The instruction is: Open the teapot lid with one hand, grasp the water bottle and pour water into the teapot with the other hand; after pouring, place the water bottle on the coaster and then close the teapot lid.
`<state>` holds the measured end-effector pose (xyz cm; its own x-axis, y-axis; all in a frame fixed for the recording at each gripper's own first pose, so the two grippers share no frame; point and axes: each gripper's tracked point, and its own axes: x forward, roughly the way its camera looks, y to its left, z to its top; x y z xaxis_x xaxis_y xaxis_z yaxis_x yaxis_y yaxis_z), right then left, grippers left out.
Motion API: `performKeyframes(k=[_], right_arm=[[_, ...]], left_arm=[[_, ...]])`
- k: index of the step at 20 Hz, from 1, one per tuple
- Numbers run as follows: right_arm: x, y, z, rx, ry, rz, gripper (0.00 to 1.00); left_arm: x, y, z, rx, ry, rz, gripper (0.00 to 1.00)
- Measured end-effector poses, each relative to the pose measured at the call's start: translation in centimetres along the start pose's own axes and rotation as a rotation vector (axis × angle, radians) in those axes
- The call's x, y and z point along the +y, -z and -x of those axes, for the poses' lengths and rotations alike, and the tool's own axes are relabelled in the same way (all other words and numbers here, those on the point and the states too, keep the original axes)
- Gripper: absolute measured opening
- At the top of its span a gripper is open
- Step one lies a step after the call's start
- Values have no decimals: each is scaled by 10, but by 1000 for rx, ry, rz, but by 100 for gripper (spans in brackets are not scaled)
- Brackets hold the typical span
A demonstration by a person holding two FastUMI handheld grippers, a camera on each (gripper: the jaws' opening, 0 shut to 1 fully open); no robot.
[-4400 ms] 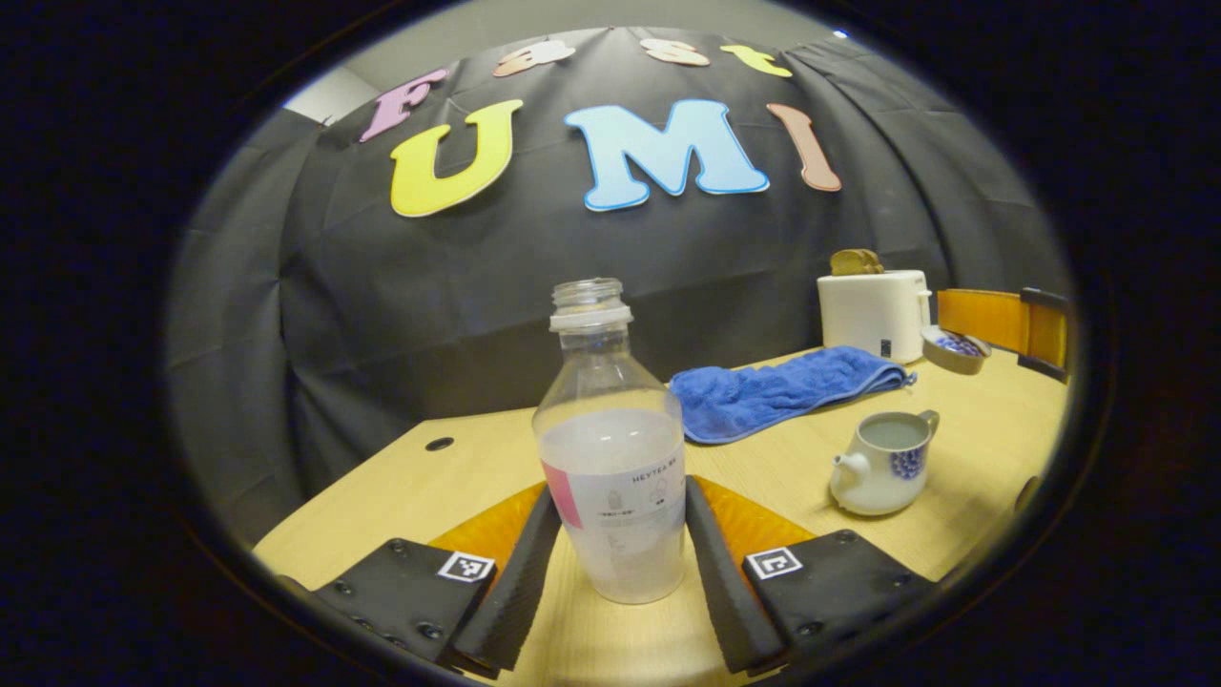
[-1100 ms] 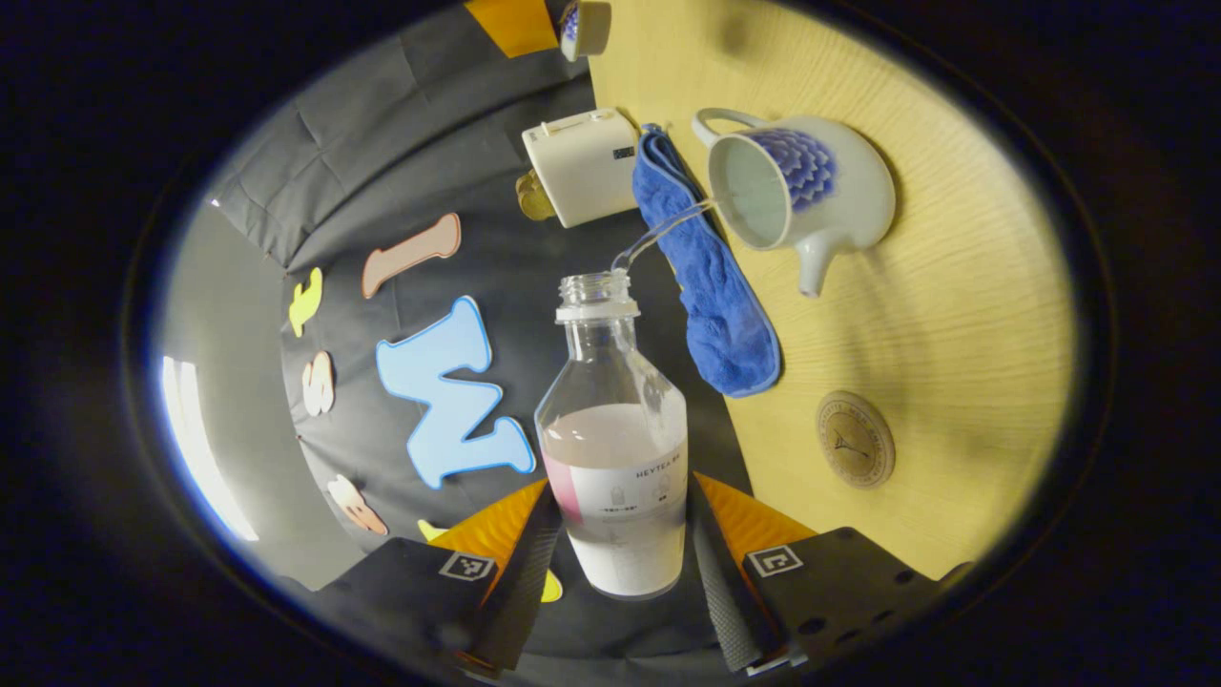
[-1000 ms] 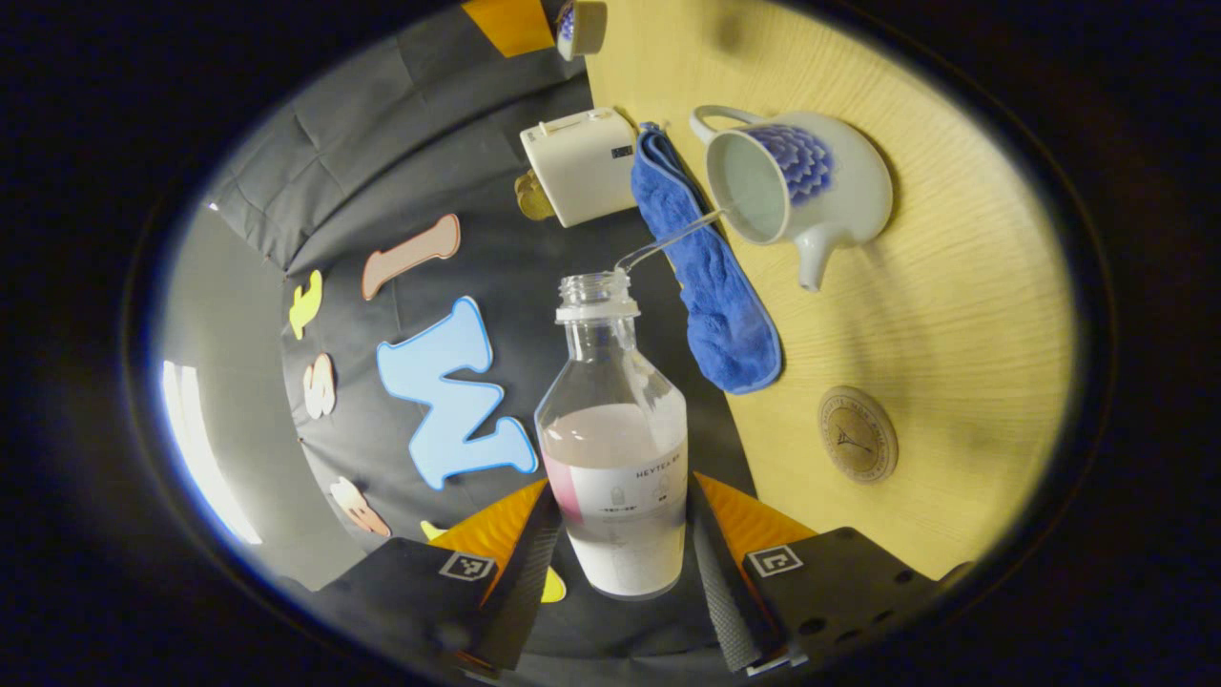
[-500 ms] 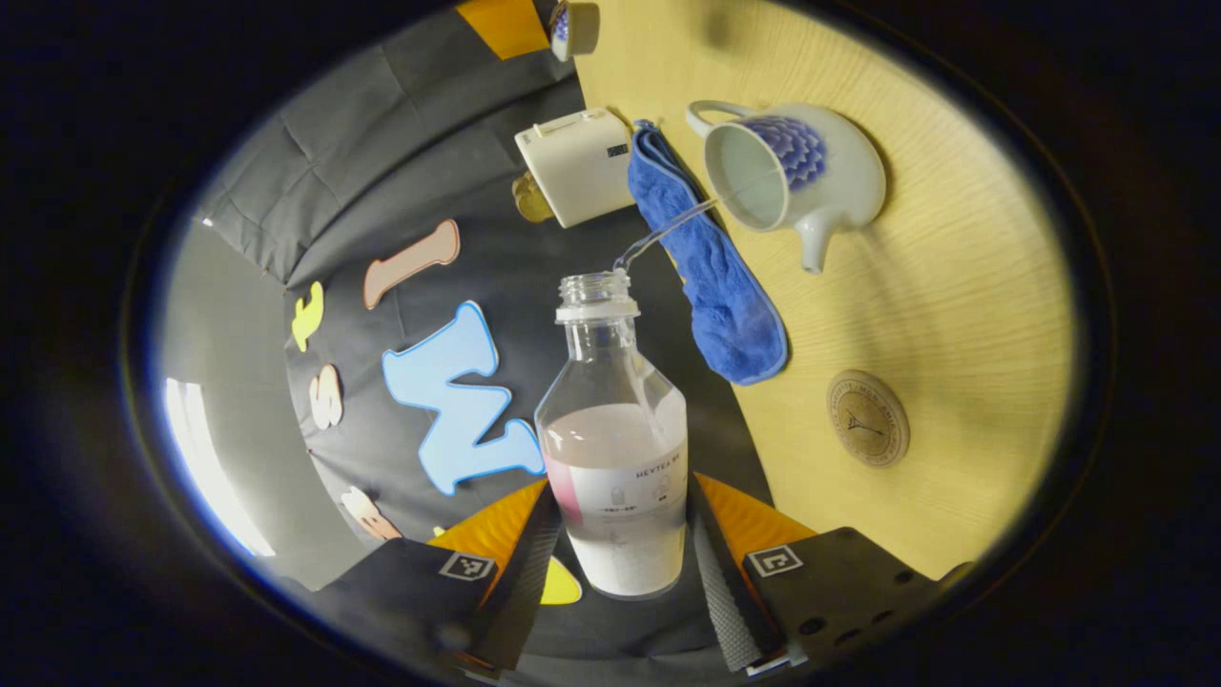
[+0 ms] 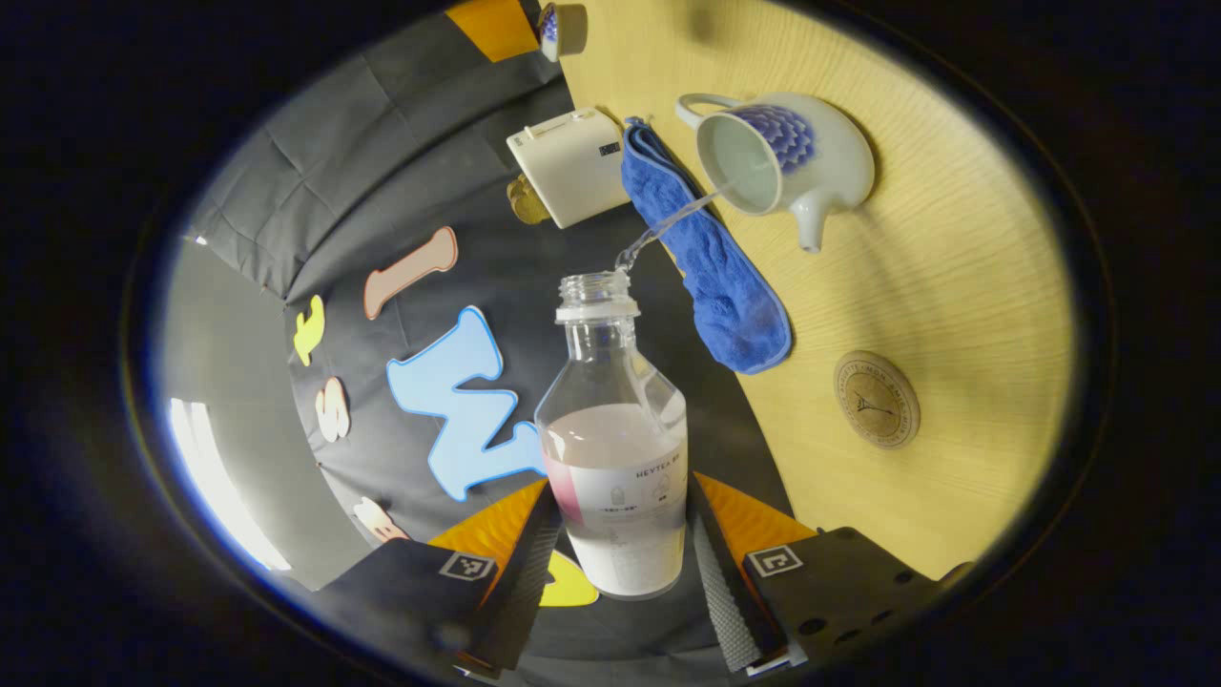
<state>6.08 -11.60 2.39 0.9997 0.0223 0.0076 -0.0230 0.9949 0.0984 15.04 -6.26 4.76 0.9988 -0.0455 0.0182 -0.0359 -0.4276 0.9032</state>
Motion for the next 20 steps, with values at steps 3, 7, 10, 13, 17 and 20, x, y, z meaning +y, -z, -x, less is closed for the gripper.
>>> performKeyframes(k=[3, 7, 10, 13, 17, 20], right_arm=[[-1, 1, 0, 0, 1, -2, 5], [0, 1, 0, 2, -4, -7, 5], [0, -1, 1, 1, -8, -9, 5], [0, 1, 1, 3, -8, -13, 5], [1, 0, 1, 1, -9, -16, 5], [0, 1, 1, 3, -10, -18, 5]], left_arm=[[2, 0, 0, -6, 2, -17, 89], [3, 0, 0, -12, 6, -41, 89], [3, 1, 0, -11, 8, -56, 89], [4, -1, 0, -16, 4, -85, 89], [6, -2, 1, -25, 0, -111, 89], [11, -8, -1, -35, -9, -145, 88]])
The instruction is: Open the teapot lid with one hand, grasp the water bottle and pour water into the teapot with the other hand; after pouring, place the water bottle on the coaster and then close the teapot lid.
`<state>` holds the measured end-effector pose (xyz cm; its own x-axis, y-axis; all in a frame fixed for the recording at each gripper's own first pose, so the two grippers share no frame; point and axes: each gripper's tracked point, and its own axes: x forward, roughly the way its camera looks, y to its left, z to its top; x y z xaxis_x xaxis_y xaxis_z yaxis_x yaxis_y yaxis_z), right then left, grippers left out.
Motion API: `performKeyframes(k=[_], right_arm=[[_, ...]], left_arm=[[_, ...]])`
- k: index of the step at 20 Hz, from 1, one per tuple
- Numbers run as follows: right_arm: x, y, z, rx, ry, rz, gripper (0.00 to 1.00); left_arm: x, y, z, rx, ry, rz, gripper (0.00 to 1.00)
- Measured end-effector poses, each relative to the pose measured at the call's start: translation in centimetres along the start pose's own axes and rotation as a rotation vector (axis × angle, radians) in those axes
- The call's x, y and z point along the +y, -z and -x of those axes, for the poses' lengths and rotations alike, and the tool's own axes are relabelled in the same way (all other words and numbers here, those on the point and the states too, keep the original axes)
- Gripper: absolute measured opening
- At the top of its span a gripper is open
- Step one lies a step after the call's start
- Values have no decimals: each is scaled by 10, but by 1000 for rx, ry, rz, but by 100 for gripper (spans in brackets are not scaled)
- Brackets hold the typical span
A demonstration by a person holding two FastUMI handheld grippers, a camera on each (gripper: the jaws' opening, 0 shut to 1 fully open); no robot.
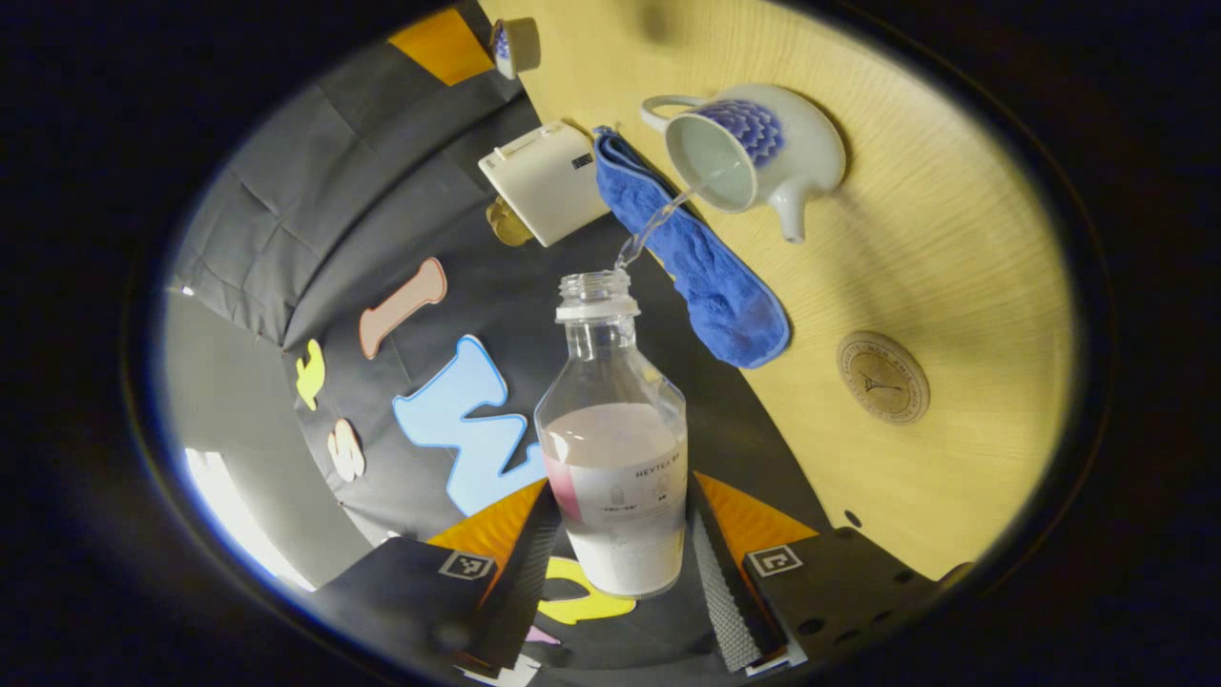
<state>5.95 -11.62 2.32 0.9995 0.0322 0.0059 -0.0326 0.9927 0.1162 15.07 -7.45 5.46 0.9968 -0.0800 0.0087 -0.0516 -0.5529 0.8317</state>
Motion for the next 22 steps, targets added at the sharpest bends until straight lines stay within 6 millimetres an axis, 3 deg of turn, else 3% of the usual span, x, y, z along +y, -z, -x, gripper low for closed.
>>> performKeyframes(k=[9, 22], right_arm=[[0, -1, -1, -2, -1, -12, 5], [-3, 1, 0, 9, -5, -45, 5]], left_arm=[[6, -11, -1, -22, -18, -73, 88], [9, -44, -4, -75, -19, -226, 88]])
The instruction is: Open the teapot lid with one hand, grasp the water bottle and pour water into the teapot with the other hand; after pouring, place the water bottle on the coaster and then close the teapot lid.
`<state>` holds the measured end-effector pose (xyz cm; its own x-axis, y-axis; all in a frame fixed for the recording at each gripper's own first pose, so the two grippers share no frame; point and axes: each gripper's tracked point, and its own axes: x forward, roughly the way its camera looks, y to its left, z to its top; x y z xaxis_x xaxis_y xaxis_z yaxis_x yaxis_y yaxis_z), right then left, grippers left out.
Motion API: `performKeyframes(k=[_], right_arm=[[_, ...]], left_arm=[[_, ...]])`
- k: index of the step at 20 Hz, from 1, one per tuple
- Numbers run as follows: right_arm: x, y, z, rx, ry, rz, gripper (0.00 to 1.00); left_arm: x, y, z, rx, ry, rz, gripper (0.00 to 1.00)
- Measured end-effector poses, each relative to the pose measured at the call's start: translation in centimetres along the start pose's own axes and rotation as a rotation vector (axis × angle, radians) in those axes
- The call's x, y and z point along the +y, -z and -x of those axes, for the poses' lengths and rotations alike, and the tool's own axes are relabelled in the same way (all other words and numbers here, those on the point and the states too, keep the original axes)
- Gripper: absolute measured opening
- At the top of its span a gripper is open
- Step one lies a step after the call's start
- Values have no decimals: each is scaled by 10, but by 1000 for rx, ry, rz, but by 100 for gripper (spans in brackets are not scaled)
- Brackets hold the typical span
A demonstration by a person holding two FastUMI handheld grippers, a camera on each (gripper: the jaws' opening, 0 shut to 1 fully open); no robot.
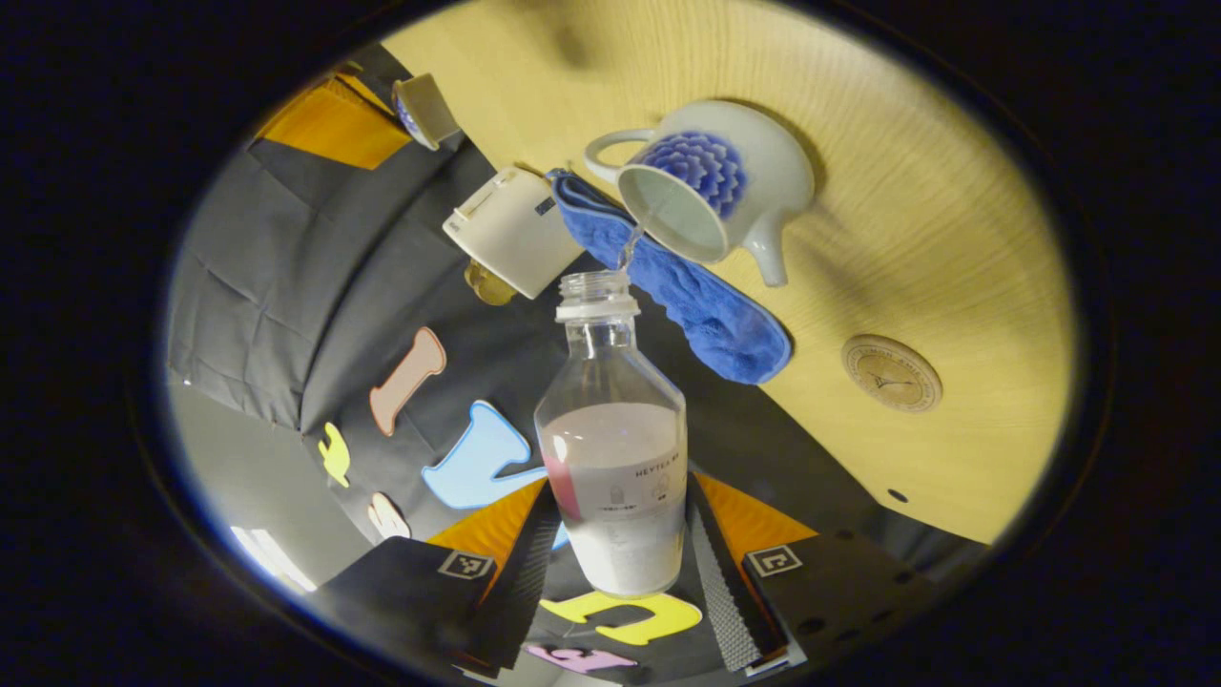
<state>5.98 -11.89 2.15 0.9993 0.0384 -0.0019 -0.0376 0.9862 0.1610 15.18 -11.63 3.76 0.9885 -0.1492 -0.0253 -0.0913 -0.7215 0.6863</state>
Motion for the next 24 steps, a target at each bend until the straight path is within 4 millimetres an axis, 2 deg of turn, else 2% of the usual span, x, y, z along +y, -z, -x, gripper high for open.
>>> performKeyframes(k=[8, 14, 20, 24], right_arm=[[-2, -1, 0, 2, -3, -22, 5], [-3, 0, 1, 3, -5, -26, 5], [-2, -2, 3, -2, -6, -19, 5], [-8, -1, 3, -2, 17, 15, 5]], left_arm=[[11, -12, 3, -28, -2, -90, 88], [12, -15, 3, -38, 14, -92, 88], [16, 4, 8, -31, -41, 92, 88], [22, 27, -6, -23, -60, 316, 89]])
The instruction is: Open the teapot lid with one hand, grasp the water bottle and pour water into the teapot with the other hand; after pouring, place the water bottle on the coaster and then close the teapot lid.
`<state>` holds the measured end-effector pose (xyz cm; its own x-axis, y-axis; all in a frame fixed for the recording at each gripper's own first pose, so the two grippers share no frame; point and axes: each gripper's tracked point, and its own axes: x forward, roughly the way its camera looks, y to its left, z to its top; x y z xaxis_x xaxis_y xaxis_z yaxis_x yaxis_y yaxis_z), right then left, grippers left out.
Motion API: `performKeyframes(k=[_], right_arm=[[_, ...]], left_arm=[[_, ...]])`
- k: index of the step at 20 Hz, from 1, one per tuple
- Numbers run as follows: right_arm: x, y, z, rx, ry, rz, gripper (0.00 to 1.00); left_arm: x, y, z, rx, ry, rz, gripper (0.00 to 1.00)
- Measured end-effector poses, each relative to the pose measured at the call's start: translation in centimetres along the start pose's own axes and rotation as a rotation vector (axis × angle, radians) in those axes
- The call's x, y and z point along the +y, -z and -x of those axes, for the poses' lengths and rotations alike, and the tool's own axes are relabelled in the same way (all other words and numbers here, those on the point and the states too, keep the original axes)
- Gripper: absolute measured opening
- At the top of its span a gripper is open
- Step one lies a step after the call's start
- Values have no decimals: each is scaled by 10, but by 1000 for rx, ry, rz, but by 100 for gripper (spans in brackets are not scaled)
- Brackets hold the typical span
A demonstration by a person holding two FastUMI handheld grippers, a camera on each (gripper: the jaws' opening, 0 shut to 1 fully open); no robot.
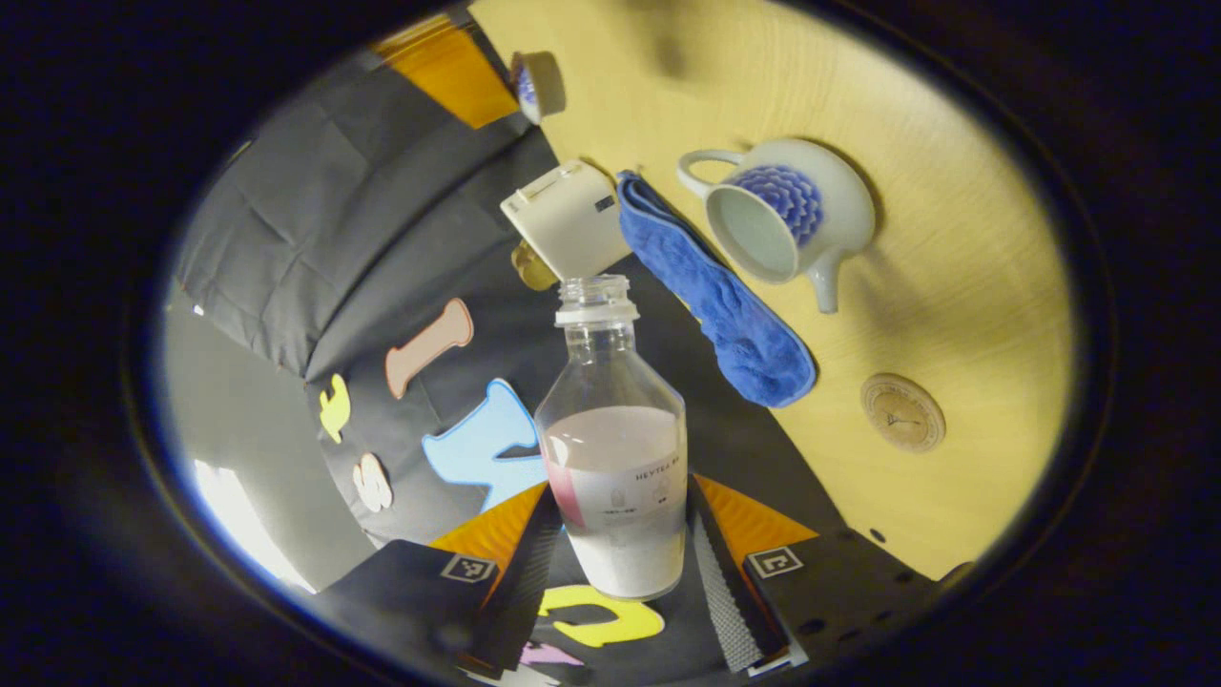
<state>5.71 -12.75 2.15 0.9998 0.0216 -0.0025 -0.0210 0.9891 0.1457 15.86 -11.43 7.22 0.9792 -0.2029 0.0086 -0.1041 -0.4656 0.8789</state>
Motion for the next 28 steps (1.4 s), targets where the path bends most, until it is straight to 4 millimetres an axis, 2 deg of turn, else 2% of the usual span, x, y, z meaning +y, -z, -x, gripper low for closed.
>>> performKeyframes(k=[3, 9, 15, 17, 21, 25, 27, 28], right_arm=[[1, -5, 2, -3, 8, 32, 5], [18, -22, 8, -32, 1, 108, 5], [39, -30, 7, -37, -6, 141, 5], [47, -30, 7, -32, -14, 157, 5], [57, -34, 6, -30, -15, 192, 5], [62, -33, 2, -26, -6, 202, 5], [63, -30, -3, -17, 1, 225, 6], [62, -29, -3, -14, 3, 231, 6]], left_arm=[[2, 18, -7, 34, -20, 233, 89], [-6, 49, -24, 115, -69, 694, 89], [-43, 42, -49, 149, -28, 1218, 89], [-53, 32, -62, 151, -17, 1395, 89], [-70, 14, -68, 101, 53, 1697, 89], [-78, 8, -76, 72, 104, 1893, 88], [-89, 1, -81, 60, 143, 1979, 88], [-95, 5, -83, 66, 144, 2003, 88]])
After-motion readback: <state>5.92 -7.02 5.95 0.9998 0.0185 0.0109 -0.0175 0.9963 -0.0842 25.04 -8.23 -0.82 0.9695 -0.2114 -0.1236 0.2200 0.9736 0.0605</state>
